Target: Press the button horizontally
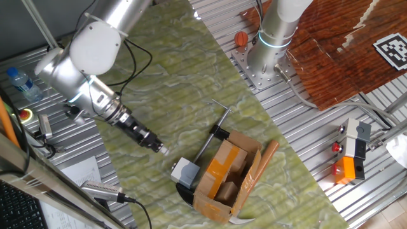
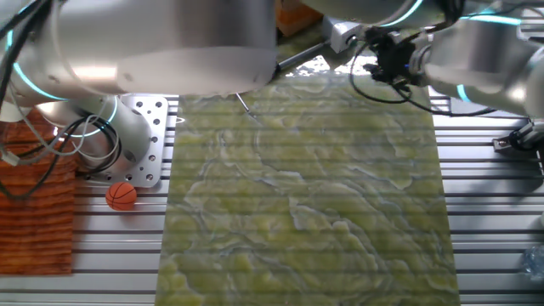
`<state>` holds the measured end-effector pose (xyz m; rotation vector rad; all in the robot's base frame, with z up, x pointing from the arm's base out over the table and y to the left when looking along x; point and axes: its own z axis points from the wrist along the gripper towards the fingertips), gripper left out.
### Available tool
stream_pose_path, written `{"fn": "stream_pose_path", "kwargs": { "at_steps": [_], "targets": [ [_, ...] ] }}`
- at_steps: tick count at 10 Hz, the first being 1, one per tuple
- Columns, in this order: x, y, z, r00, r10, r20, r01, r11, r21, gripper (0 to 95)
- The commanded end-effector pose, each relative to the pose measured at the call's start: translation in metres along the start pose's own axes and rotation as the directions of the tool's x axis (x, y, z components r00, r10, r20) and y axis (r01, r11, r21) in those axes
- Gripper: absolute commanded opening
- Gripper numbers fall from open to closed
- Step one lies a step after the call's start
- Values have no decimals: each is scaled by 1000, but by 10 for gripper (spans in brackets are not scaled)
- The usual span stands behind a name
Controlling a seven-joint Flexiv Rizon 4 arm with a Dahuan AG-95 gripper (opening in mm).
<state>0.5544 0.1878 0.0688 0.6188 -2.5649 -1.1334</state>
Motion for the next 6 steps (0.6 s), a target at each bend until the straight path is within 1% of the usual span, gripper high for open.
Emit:
{"fn": "stream_pose_path", "kwargs": {
  "at_steps": [1, 2, 3, 4, 6],
  "targets": [
    [-1, 4, 6, 1000, 14, 11, -14, 1000, -7, 570],
    [-1, 5, 7, 1000, 16, 13, -16, 1000, -9, 570],
    [-7, 8, 9, 1000, 19, 17, -19, 1000, -11, 570],
    [-10, 10, 10, 1000, 16, 18, -16, 1000, -11, 570],
    [-13, 12, 17, 999, 14, 35, -13, 1000, -28, 570]
  ]
}}
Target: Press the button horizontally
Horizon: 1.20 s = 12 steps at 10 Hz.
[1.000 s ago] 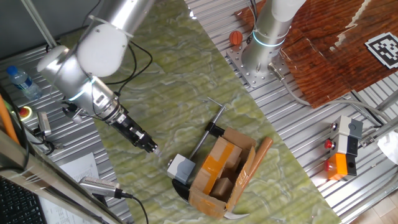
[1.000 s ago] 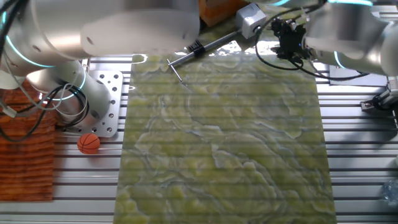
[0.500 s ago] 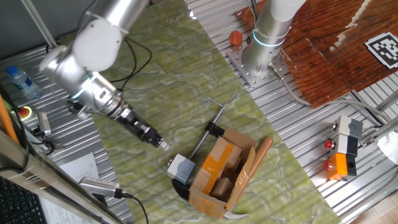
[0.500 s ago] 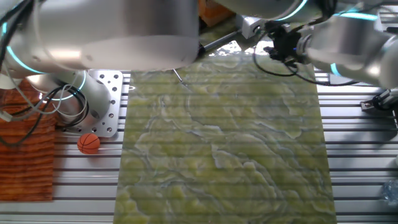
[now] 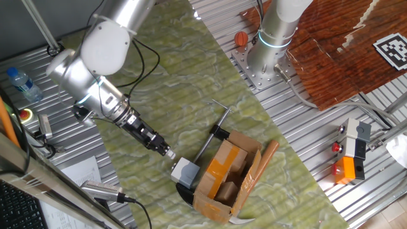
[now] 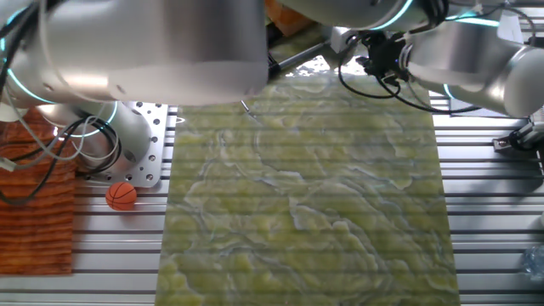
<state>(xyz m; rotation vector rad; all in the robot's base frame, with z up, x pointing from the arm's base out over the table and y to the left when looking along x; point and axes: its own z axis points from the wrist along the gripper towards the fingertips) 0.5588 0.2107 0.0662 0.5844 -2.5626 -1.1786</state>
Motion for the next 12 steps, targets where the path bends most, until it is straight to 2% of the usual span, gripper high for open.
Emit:
{"fn": "stream_pose_path", "kwargs": {
  "at_steps": [1, 4, 6, 8, 11, 12],
  "targets": [
    [1, 3, 8, 999, -8, 33, 9, 1000, -29, 570],
    [-5, 9, 9, 999, -11, 39, 13, 999, -48, 570],
    [-12, 15, 12, 999, 2, 36, -1, 999, -43, 570],
    [-12, 15, 13, 999, 1, 35, 1, 999, -51, 570],
    [-12, 16, 14, 999, 12, 44, -7, 995, -98, 570],
    [-13, 16, 15, 999, 8, 46, -3, 995, -98, 570]
  ]
}}
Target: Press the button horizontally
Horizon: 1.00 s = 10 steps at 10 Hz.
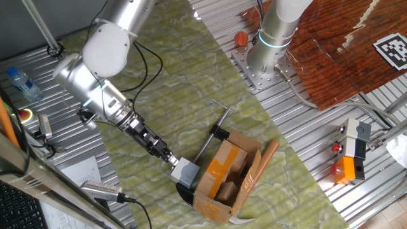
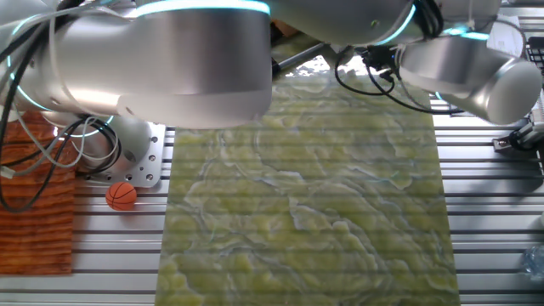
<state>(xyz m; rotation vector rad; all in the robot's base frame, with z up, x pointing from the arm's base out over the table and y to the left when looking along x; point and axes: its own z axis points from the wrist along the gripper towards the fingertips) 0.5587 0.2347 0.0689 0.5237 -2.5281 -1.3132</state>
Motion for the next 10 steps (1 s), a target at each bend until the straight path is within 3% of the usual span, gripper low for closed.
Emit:
{"fn": "stream_pose_path", "kwargs": {
  "at_steps": [1, 10],
  "targets": [
    [-2, 0, 2, 1000, -10, 3, 10, 1000, -5, 570],
    [-6, 6, 11, 1000, -11, 12, 11, 1000, -13, 570]
  ]
}}
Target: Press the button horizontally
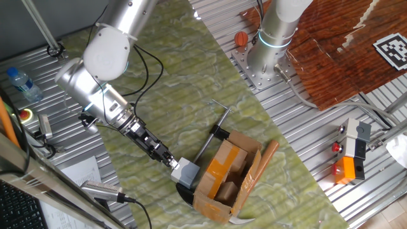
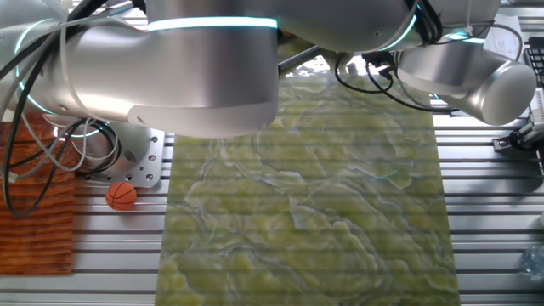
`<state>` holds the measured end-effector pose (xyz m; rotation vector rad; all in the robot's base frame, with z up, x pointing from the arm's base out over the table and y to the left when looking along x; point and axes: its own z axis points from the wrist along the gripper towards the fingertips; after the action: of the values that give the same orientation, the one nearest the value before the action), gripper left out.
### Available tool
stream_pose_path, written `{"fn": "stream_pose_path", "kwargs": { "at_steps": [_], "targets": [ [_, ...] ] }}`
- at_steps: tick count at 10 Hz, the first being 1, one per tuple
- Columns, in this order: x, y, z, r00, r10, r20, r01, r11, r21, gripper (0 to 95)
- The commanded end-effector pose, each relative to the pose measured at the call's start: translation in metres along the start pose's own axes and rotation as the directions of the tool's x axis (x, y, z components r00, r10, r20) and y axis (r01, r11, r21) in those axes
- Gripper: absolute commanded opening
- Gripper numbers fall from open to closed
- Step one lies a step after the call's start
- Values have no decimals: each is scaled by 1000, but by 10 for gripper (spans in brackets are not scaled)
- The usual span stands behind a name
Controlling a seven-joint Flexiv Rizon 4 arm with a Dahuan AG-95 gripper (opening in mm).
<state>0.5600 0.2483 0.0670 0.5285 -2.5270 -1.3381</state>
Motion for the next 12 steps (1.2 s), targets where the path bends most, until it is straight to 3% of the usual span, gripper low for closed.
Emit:
{"fn": "stream_pose_path", "kwargs": {
  "at_steps": [1, 9, 12],
  "targets": [
    [1, 0, 0, 1000, -2, 1, 2, 1000, -1, 570],
    [1, 0, 4, 1000, -2, 4, 2, 1000, -26, 570],
    [1, 0, 4, 1000, 1, 3, -1, 1000, -21, 570]
  ]
}}
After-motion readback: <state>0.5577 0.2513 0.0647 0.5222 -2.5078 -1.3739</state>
